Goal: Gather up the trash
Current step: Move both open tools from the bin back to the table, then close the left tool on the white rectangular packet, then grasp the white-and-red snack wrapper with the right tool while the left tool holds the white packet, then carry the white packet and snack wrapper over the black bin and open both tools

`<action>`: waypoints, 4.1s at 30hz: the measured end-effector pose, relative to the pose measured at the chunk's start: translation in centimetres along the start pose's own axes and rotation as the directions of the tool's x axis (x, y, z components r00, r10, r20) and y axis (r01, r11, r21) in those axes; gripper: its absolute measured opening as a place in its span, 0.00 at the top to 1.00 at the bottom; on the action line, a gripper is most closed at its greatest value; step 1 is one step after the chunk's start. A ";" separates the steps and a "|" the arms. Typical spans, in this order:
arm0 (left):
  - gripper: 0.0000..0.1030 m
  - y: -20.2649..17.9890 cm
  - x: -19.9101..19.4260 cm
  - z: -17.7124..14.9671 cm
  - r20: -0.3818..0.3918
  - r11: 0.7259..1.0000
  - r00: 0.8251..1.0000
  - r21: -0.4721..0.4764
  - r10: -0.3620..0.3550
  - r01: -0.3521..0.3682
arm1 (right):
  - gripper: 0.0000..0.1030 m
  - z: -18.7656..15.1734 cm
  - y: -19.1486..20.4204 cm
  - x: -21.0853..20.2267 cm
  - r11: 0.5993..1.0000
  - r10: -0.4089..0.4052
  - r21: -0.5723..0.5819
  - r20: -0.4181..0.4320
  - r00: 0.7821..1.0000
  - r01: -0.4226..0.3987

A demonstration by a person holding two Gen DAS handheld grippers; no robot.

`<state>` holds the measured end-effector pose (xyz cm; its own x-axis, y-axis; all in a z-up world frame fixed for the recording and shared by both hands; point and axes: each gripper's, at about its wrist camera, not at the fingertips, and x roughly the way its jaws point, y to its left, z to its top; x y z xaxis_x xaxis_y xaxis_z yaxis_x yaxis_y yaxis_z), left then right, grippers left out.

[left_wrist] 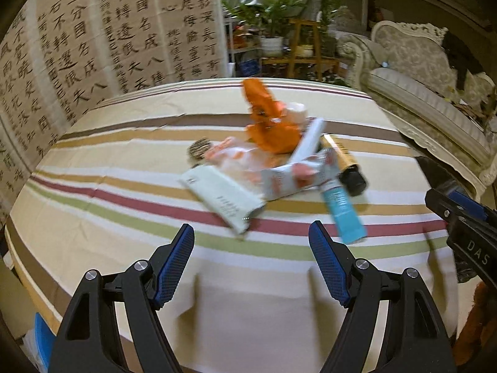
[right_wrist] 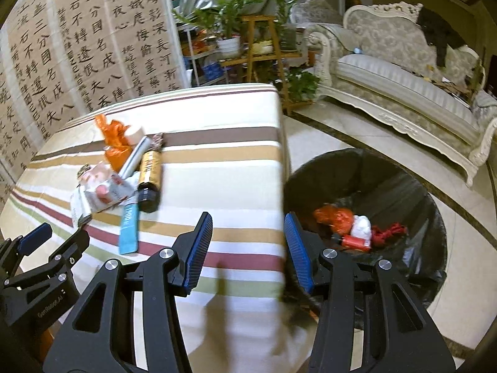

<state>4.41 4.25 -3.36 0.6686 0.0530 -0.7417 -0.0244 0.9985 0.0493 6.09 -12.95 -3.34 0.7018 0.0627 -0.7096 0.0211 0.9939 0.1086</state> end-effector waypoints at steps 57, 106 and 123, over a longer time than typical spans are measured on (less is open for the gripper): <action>0.70 6.5 2.8 1.5 -0.072 0.996 0.996 -0.072 -0.052 0.047 | 0.53 1.6 6.5 1.2 0.992 0.057 -0.107 -0.024 0.998 -0.060; 0.71 13.1 0.8 -0.5 -0.058 0.982 0.997 -0.181 0.042 -0.052 | 0.53 0.2 14.9 1.5 0.941 0.193 -0.257 -0.127 0.973 -0.220; 0.71 12.6 1.0 -0.7 -0.060 0.982 0.998 -0.185 0.029 -0.039 | 0.75 -0.9 16.4 2.3 0.916 0.194 -0.321 -0.174 0.965 -0.242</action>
<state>4.30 16.94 -3.93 0.6216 0.0823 -0.7790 -0.1875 0.9812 -0.0459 7.44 3.61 -3.84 0.5578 0.2691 -0.7851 -0.3788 0.9243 0.0477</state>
